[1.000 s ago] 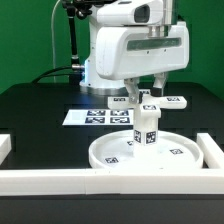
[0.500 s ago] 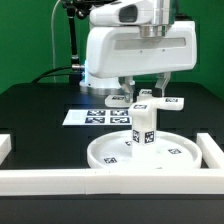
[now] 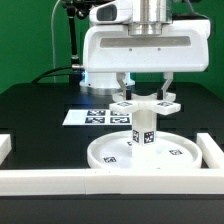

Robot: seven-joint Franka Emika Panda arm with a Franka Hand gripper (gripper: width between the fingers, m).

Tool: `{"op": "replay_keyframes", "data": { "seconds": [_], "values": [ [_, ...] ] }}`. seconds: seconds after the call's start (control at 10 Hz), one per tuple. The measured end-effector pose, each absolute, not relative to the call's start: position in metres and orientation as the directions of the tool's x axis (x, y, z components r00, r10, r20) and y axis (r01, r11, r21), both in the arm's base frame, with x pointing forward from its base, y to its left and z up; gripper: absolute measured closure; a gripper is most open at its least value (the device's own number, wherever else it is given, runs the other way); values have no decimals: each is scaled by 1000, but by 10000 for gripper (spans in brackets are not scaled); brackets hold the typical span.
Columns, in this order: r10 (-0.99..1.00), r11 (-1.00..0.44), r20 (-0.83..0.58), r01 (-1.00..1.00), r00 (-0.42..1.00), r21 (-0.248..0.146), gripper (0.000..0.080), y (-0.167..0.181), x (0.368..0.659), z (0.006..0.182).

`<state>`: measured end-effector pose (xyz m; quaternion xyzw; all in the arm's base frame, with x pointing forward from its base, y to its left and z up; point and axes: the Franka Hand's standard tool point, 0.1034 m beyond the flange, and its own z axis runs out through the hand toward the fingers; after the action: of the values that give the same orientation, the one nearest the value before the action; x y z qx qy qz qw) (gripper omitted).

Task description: Assemble round table

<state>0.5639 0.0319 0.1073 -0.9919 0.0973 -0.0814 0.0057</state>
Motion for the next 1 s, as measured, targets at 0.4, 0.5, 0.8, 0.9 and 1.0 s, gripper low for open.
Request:
{"op": "replay_keyframes", "data": {
  "seconds": [0.4,0.5,0.8,0.9,1.0],
  "values": [
    [-420,-907,151,-415,895,-67,388,32,565,108],
    [-483,-876,146,-477,863,-80,388,32,565,108],
    [-765,-644,115,-747,634,-166,404,33,564,106],
    [-818,-575,106,-798,566,-182,411,33,563,106],
    [-887,-460,86,-862,453,-210,411,33,563,105]
  ]
}}
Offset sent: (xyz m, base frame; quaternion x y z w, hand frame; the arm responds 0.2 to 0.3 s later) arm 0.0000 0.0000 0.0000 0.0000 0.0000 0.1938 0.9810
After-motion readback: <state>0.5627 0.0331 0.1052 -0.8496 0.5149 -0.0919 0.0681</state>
